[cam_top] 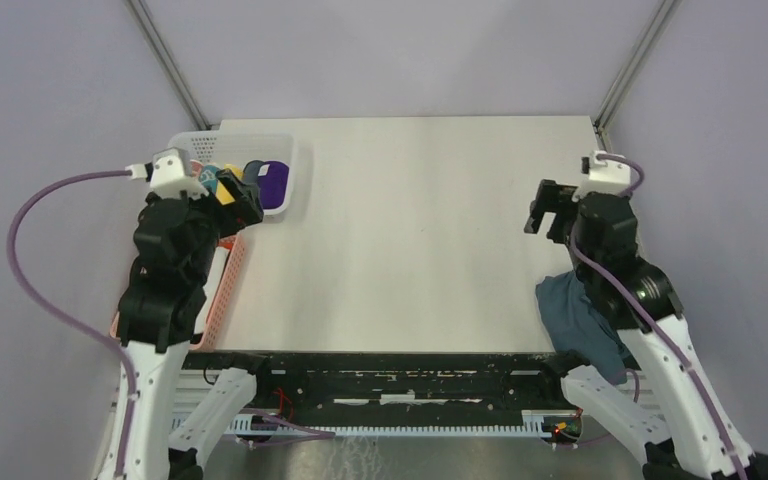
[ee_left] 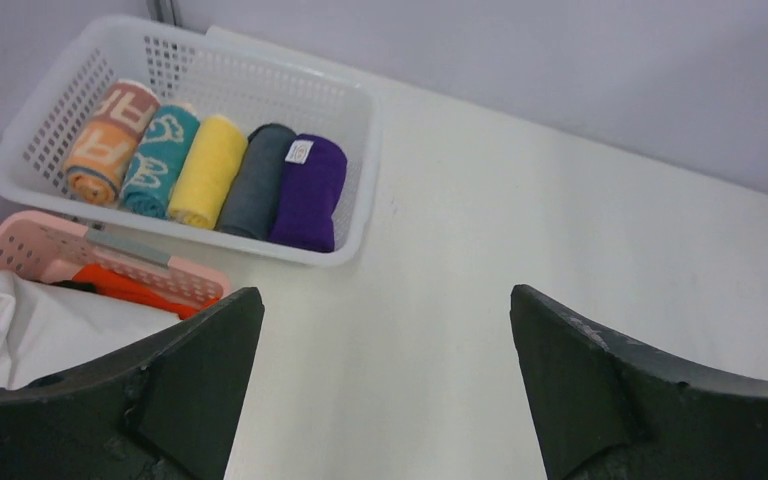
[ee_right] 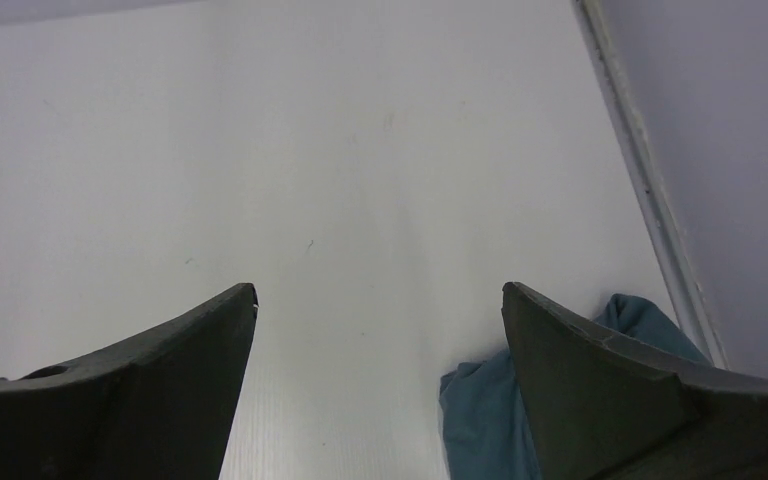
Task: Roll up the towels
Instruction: Reset both arms
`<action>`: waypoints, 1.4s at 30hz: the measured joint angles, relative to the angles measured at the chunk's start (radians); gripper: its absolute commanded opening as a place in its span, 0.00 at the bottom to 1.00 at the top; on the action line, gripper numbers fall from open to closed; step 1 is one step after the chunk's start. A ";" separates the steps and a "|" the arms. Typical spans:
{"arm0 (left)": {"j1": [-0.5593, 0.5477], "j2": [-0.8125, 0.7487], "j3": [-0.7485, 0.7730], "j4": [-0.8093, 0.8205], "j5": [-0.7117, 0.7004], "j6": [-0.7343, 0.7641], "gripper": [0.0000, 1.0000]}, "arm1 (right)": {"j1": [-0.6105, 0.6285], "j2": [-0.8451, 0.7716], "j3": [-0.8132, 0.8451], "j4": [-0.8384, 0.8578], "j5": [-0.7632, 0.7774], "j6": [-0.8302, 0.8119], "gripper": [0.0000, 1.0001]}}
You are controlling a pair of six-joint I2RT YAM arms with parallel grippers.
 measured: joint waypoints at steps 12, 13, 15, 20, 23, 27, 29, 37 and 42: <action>-0.093 -0.401 -0.146 0.108 -0.239 0.012 0.99 | 0.000 -0.372 -0.216 0.059 0.132 -0.066 1.00; -0.093 -0.414 -0.188 0.119 -0.251 0.011 0.99 | 0.000 -0.380 -0.232 0.062 0.137 -0.074 1.00; -0.093 -0.423 -0.264 0.134 -0.259 0.007 0.99 | 0.000 -0.390 -0.264 0.071 0.150 -0.090 1.00; -0.094 -0.402 -0.383 0.166 -0.259 -0.006 0.99 | 0.000 -0.391 -0.302 0.098 0.168 -0.115 1.00; -0.094 -0.391 -0.410 0.203 -0.259 -0.017 0.99 | 0.000 -0.397 -0.322 0.111 0.175 -0.121 1.00; -0.094 -0.386 -0.457 0.259 -0.260 -0.029 0.99 | 0.000 -0.401 -0.332 0.119 0.175 -0.131 1.00; -0.094 -0.381 -0.474 0.275 -0.260 -0.031 0.99 | 0.000 -0.401 -0.332 0.126 0.173 -0.134 1.00; -0.094 -0.350 -0.494 0.298 -0.258 -0.032 0.99 | 0.000 -0.424 -0.332 0.139 0.149 -0.146 1.00; -0.094 -0.349 -0.494 0.307 -0.258 -0.032 0.99 | 0.000 -0.441 -0.333 0.152 0.147 -0.161 1.00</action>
